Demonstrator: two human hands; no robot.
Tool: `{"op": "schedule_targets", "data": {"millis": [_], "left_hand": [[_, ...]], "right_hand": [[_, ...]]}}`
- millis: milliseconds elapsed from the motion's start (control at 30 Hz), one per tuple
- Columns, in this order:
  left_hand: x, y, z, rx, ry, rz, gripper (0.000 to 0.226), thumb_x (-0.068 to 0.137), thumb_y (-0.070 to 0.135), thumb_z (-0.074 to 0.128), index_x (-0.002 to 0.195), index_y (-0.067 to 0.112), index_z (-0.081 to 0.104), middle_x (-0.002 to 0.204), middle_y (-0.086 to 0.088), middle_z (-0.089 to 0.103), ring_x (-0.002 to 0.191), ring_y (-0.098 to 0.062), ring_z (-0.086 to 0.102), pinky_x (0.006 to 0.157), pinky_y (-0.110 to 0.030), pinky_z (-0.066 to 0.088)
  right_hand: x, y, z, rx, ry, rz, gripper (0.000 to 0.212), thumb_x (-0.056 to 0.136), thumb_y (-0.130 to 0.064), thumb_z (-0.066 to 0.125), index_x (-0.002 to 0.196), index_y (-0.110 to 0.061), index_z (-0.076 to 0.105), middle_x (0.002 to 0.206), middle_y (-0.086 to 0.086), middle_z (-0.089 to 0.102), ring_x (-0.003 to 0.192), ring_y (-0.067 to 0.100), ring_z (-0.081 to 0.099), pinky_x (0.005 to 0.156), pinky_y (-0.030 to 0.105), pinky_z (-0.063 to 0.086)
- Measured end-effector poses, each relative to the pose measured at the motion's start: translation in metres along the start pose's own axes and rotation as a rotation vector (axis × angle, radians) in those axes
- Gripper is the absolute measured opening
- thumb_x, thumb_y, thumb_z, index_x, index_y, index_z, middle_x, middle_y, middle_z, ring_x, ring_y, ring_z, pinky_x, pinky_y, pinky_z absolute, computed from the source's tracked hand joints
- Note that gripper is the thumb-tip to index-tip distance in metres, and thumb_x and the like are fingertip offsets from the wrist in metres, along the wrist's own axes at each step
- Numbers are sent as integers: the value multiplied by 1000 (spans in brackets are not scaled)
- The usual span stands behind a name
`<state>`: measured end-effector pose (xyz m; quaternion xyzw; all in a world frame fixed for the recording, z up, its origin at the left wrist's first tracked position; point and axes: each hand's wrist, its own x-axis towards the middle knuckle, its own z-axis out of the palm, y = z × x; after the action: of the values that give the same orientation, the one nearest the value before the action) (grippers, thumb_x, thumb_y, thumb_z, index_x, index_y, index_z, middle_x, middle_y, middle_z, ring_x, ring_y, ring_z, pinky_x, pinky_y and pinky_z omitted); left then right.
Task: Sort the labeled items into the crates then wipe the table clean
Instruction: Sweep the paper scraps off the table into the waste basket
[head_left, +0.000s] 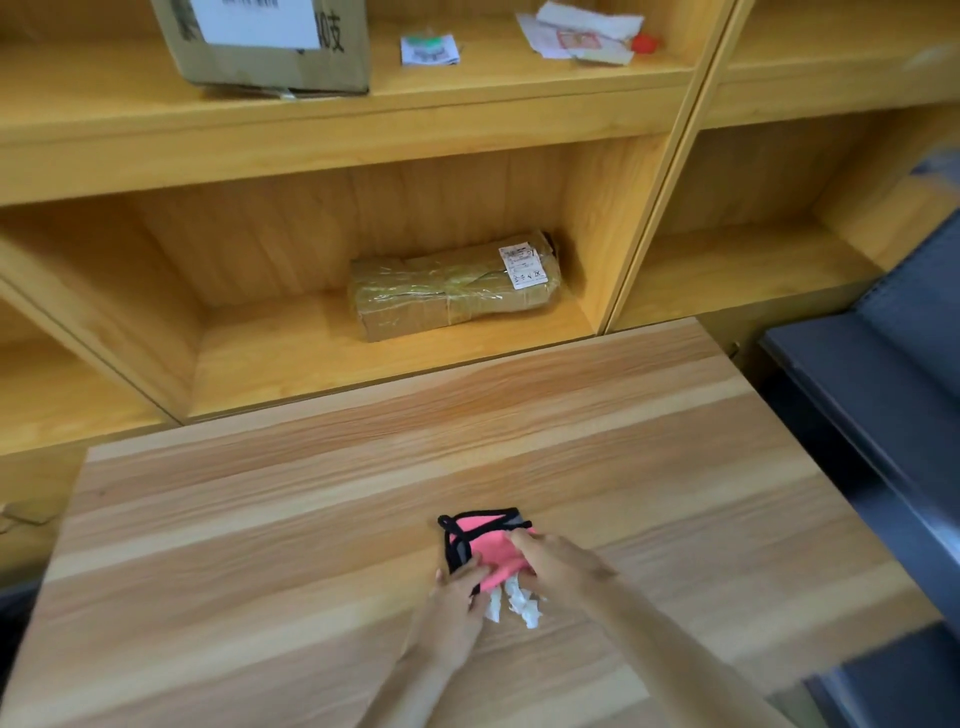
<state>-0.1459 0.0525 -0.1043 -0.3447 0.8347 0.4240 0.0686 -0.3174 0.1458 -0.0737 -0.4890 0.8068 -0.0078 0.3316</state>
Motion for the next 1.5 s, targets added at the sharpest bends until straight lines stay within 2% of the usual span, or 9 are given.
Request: {"op": "schedule_targets", "data": {"millis": [567,833,933,1000,1067,1167,1300,1367,1500], "left_hand": [[-101,-6,60,88,4,64,44,98,20,48,137,41,51,155,23,30,150,-16,21,119,-30,20],[-120,0,69,93,3,75,39,101,29,44,139,40,49,155,23,27,149,-7,19,118,-23,-2],[-118,6,62,72,24,78,38,102,30,42,138,40,50,153,23,34,147,-8,24,120,-27,17],[-115,11,55,42,61,90,36,102,33,42,134,45,53,146,25,43,137,-1,36,111,-26,34],[-108,16,48,1,74,91,32,101,35,44,128,49,55,141,24,48,99,11,60,90,-17,48],[-92,22,37,-81,71,79,32,101,33,46,125,54,55,129,11,57,42,1,47,56,-15,49],[-69,20,22,-64,67,117,34,101,39,44,123,64,48,121,22,61,55,-3,60,100,-17,40],[-54,12,19,-42,73,104,35,100,42,42,125,65,45,131,23,56,66,-1,66,106,-19,29],[-37,-1,6,-19,103,104,31,101,43,41,123,64,45,142,25,47,130,-11,51,115,-35,34]], "right_hand": [[-112,-8,75,106,51,23,64,96,-26,53,154,-19,25,137,5,56,116,21,59,91,35,52],[-128,-3,85,83,64,-12,58,98,-24,52,152,-15,30,141,4,54,125,21,53,99,35,49],[-123,-3,79,81,69,-10,38,99,-27,50,134,-15,44,120,3,62,105,17,58,88,34,52],[-117,-3,73,114,78,-1,21,99,-32,50,114,-18,47,96,-5,61,83,10,59,73,31,52],[-108,-1,69,177,113,6,11,99,-34,47,105,-25,44,86,-9,63,71,11,63,63,34,52],[-96,-1,61,247,189,5,7,101,-34,43,103,-27,43,81,-7,64,63,6,61,55,29,47],[-72,1,58,301,219,-19,19,102,-43,36,114,-32,47,88,-7,70,70,11,69,63,37,58],[-56,3,60,307,192,-42,25,102,-43,35,121,-35,48,98,-10,71,78,11,71,71,41,60],[-34,-7,50,244,185,-86,39,105,-26,38,144,-30,42,135,0,62,111,14,66,95,39,55]]}}
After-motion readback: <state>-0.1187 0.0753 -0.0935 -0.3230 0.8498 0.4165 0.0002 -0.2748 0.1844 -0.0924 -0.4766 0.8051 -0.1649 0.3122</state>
